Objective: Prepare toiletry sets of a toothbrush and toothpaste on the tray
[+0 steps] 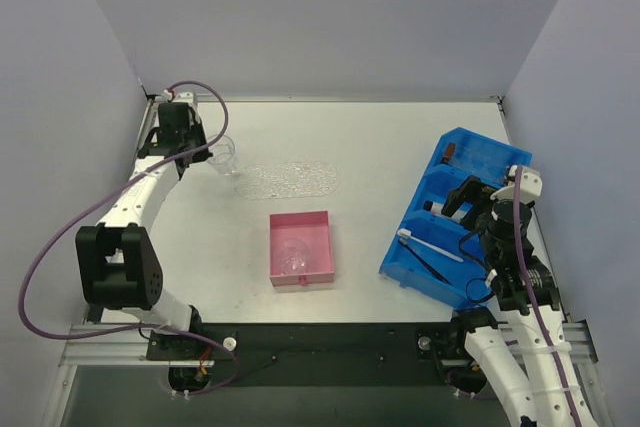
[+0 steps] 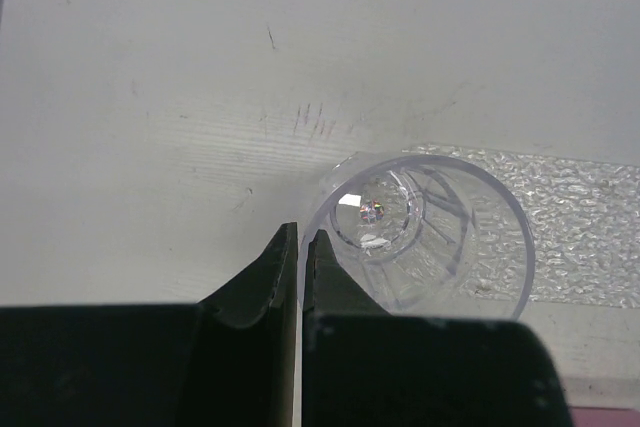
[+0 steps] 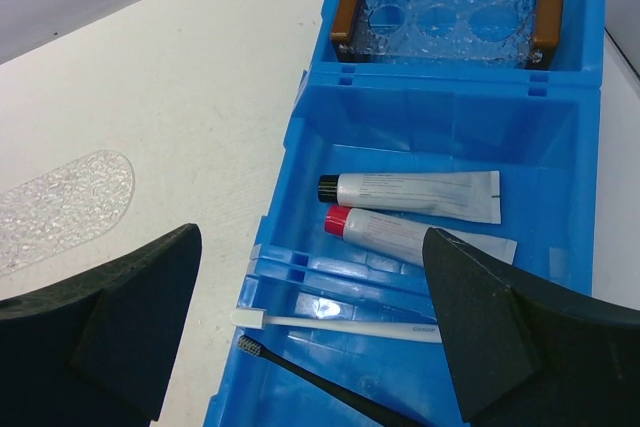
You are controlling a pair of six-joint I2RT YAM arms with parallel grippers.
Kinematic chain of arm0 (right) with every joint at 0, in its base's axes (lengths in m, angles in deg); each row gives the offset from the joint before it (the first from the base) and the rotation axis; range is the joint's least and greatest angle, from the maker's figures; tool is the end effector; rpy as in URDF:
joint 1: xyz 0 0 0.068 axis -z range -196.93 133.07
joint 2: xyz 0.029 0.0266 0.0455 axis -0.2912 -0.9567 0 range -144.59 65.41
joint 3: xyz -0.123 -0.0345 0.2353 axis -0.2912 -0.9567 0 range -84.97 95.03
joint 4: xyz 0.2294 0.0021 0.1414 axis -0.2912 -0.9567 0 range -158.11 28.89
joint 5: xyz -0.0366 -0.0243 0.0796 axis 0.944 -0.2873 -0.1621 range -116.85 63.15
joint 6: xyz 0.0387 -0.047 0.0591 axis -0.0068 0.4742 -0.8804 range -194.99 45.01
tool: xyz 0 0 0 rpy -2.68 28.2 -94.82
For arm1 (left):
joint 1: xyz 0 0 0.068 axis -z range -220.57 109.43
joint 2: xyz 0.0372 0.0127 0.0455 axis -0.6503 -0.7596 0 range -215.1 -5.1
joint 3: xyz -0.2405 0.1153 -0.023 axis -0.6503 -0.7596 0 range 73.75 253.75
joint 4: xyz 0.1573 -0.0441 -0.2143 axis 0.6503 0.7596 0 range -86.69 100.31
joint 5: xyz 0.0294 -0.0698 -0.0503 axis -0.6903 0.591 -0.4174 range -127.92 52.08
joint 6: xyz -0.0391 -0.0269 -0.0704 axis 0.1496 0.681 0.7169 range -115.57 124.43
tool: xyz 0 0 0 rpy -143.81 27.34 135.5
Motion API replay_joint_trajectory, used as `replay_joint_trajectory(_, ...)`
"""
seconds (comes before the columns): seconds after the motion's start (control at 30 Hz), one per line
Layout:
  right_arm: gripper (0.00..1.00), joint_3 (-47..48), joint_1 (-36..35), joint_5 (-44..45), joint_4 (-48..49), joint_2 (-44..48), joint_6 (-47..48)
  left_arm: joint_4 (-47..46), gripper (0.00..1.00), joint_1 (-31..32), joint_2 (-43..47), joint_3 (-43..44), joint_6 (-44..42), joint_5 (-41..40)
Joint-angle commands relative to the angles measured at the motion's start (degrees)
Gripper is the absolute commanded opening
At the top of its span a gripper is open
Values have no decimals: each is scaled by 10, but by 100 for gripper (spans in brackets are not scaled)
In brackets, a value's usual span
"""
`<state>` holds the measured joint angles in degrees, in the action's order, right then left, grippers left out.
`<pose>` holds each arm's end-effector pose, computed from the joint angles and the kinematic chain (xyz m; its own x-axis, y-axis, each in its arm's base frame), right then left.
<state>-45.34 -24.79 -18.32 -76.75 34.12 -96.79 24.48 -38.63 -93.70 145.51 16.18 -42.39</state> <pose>0.1874 0.0147 0.3253 -0.1130 0.3552 -0.9279 0.0563 0.9347 0.3509 0.3907 -0.0075 0.2648 -0.5968 -0.1830 -0.7813 -0.1525 0.9818 -0.1134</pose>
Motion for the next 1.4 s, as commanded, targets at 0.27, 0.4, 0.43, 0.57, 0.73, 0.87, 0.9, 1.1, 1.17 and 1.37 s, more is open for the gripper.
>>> replay_joint_trajectory(0.27,86,17,-1,-8,-1,-3,-25,-82,0,9,-39,-6,20,0)
replay_joint_trajectory(0.4,86,17,-2,-6,-3,-10,-24,-82,0,22,-54,-8,20,-12)
replay_joint_trajectory(0.43,86,18,-2,-5,-3,-12,-24,-82,0,23,-57,-8,21,-13)
replay_joint_trajectory(0.57,86,18,-3,-4,0,-18,-23,-77,0,26,-72,-3,27,-5)
replay_joint_trajectory(0.73,86,15,-2,-4,3,-22,-23,-61,0,35,-87,6,20,-21)
replay_joint_trajectory(0.87,86,12,-2,-4,3,-21,-23,-53,0,35,-100,16,20,-20)
replay_joint_trajectory(0.9,86,12,-2,-4,3,-21,-22,-47,0,35,-104,19,19,-19)
replay_joint_trajectory(1.1,86,11,-3,-4,3,-18,-25,-29,0,35,-117,30,15,-22)
replay_joint_trajectory(1.17,86,9,-3,-4,2,-15,-25,-25,0,35,-119,33,15,-20)
replay_joint_trajectory(1.37,86,7,-3,-3,0,-14,-25,-17,0,34,-129,40,14,-12)
